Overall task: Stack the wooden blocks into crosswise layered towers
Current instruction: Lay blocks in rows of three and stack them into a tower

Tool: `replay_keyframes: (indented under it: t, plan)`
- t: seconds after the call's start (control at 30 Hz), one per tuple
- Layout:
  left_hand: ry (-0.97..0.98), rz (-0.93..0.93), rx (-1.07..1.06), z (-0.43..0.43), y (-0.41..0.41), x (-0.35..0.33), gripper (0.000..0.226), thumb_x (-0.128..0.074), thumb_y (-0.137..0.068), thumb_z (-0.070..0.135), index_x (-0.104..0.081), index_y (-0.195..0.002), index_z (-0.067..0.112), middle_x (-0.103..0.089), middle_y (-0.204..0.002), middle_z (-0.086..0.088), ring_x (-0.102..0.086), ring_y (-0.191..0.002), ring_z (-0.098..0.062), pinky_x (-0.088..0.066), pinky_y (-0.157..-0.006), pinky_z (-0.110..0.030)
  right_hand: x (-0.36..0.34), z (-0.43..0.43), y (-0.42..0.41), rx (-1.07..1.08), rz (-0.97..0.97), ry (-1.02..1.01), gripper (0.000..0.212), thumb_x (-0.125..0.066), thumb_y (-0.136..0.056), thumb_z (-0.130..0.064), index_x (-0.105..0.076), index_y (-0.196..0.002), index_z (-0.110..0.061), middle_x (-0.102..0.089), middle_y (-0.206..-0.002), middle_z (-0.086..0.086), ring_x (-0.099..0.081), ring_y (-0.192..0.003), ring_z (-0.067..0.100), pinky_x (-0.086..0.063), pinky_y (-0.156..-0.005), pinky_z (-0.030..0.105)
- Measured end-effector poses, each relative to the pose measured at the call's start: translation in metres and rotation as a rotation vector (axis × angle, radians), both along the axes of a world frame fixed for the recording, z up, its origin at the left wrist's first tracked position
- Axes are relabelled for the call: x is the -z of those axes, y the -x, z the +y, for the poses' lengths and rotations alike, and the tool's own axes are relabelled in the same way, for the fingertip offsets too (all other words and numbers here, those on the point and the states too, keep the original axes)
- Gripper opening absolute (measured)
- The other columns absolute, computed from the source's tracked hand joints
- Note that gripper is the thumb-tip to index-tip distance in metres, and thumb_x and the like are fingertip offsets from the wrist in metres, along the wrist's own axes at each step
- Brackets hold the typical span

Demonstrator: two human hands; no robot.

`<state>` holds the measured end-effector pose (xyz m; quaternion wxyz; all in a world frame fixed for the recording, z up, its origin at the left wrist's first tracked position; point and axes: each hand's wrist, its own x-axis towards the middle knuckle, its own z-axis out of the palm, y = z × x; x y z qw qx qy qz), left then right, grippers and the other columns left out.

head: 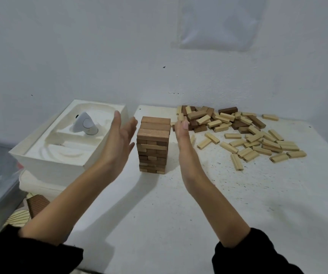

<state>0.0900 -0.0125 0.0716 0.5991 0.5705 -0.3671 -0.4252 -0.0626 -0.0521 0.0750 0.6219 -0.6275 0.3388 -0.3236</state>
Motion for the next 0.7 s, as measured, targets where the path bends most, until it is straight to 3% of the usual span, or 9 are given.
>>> replay_keyframes:
  t: [0.1, 0.3, 0.47, 0.7]
  plan:
    - [-0.010, -0.018, 0.068, -0.001, 0.006, 0.003, 0.075, 0.002, -0.093, 0.061, -0.024, -0.150, 0.018, -0.029, -0.154, 0.008, -0.020, -0.142, -0.003, -0.009, -0.120, -0.036, -0.001, 0.004, -0.006, -0.004, -0.014, -0.101, 0.065, -0.009, -0.088, -0.061, -0.015, -0.147, -0.036, -0.015, -0.153, -0.017, -0.018, -0.116, -0.007, -0.013, -0.094, 0.021]
    - [-0.032, 0.011, 0.082, -0.003, 0.007, 0.006, 0.077, 0.001, -0.091, 0.065, -0.018, -0.151, 0.021, -0.027, -0.154, 0.007, -0.021, -0.142, -0.004, -0.009, -0.120, -0.035, -0.004, 0.006, -0.011, -0.013, -0.012, -0.156, 0.089, -0.011, -0.068, -0.072, -0.012, -0.148, -0.033, -0.010, -0.155, -0.016, -0.016, -0.131, -0.002, -0.011, -0.094, 0.022]
    - [-0.042, -0.018, 0.073, -0.004, 0.005, 0.010, 0.078, 0.000, -0.089, 0.070, -0.015, -0.151, 0.025, -0.021, -0.156, 0.011, -0.015, -0.143, -0.003, -0.006, -0.120, -0.037, -0.007, 0.008, -0.015, -0.003, -0.001, -0.176, 0.087, -0.010, -0.070, -0.071, -0.013, -0.148, -0.034, -0.011, -0.155, -0.014, -0.019, -0.121, -0.002, -0.013, -0.092, 0.024]
    - [-0.037, -0.055, 0.049, -0.005, 0.013, 0.004, 0.073, 0.002, -0.093, 0.061, -0.022, -0.150, 0.024, -0.032, -0.152, 0.008, -0.027, -0.140, -0.007, -0.012, -0.119, -0.037, -0.004, 0.008, -0.016, 0.018, -0.019, -0.169, 0.089, -0.013, -0.066, -0.072, -0.018, -0.147, -0.034, -0.014, -0.154, -0.015, -0.019, -0.116, -0.004, -0.014, -0.093, 0.023]
